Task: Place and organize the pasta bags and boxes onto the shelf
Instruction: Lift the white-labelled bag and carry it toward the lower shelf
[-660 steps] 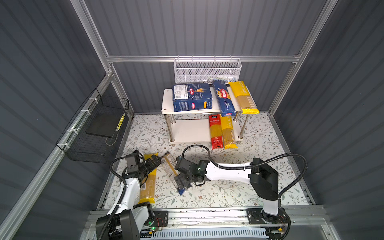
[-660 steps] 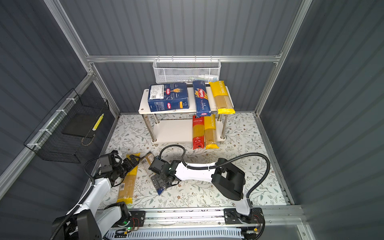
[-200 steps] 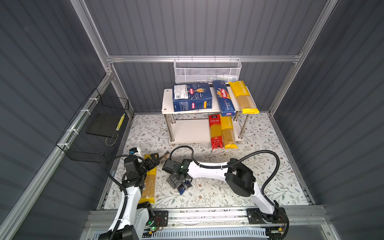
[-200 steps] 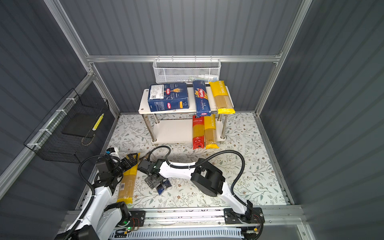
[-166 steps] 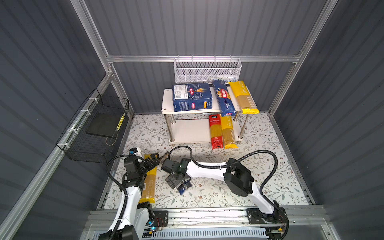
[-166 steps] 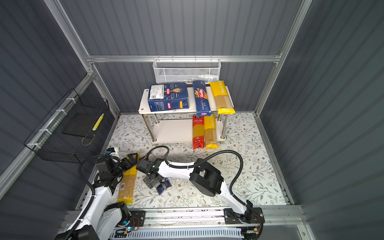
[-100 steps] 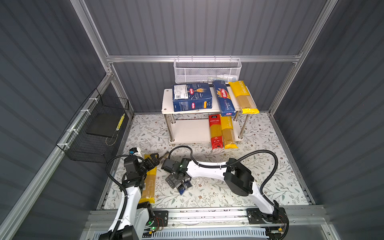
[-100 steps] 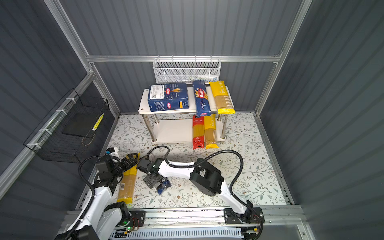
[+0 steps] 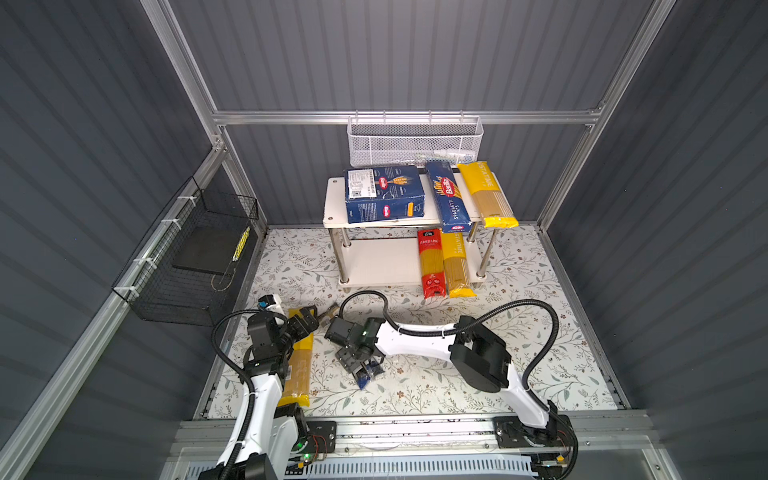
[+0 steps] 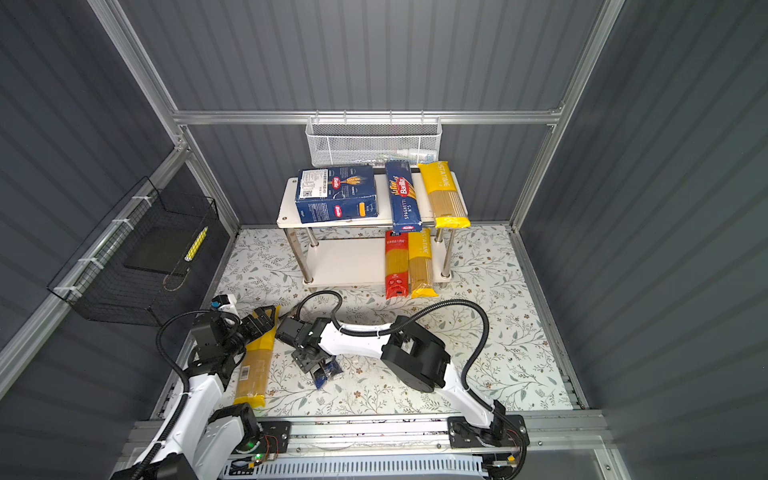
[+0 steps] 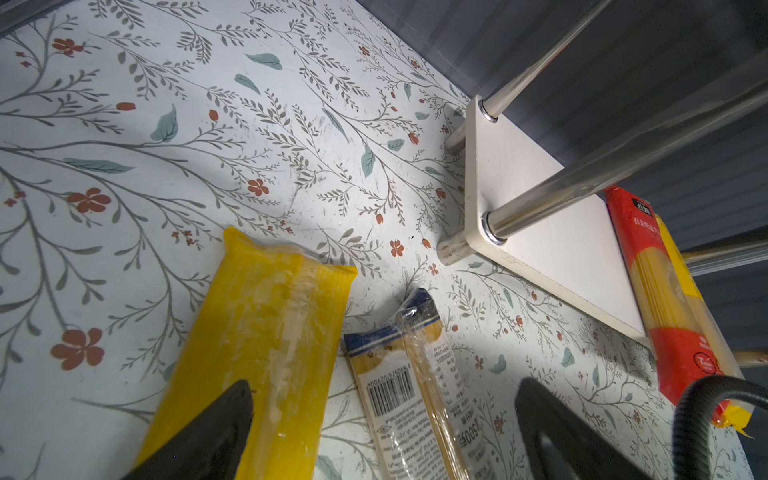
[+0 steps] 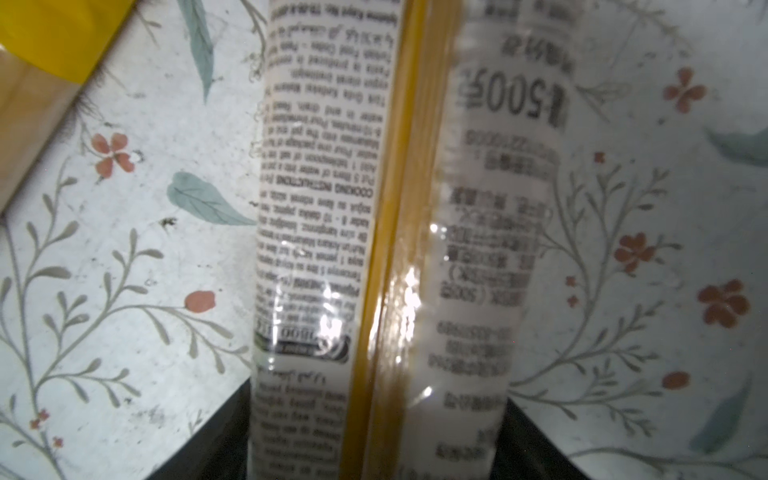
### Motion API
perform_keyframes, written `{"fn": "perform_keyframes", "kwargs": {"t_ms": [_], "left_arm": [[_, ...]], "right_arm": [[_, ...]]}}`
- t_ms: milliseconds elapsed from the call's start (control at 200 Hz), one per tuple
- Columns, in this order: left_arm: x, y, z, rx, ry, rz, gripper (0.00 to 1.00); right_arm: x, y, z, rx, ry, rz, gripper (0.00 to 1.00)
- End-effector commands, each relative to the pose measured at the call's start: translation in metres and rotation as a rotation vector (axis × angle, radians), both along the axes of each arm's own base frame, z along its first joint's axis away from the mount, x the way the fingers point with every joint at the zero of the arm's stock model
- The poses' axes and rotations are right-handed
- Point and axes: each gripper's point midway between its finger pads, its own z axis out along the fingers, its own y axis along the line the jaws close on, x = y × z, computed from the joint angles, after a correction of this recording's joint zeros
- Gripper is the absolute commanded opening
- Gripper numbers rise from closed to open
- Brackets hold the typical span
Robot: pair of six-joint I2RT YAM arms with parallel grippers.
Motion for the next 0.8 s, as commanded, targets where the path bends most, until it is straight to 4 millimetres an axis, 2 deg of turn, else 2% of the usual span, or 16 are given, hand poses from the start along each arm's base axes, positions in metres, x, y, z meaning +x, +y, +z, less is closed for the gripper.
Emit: {"fn": "perform_keyframes", "kwargs": {"t_ms": [0, 180, 610, 795], "left_arm": [[-0.004, -0.003, -0.007, 0.005, 0.014, -0.023, 1.0], [-0.006, -0.003, -0.005, 0.007, 0.007, -0.018, 1.0], [-0.005, -0.003, -0.006, 0.006, 0.009, -0.018, 1.0], [-0.005, -0.003, -0.006, 0.007, 0.011, -0.018, 1.0]], "right_arm": [[-0.012, -0.022, -0.018, -0.067, 0.056, -0.009, 0.69], [-0.016, -0.015, -0.01, 0.015, 0.079, -0.018, 0.62], [-0.014, -0.017, 0.011, 0.085, 0.064, -0.051, 0.45], [-0.013, -0.019, 0.025, 0.196, 0.089, -0.09, 0.37]]}}
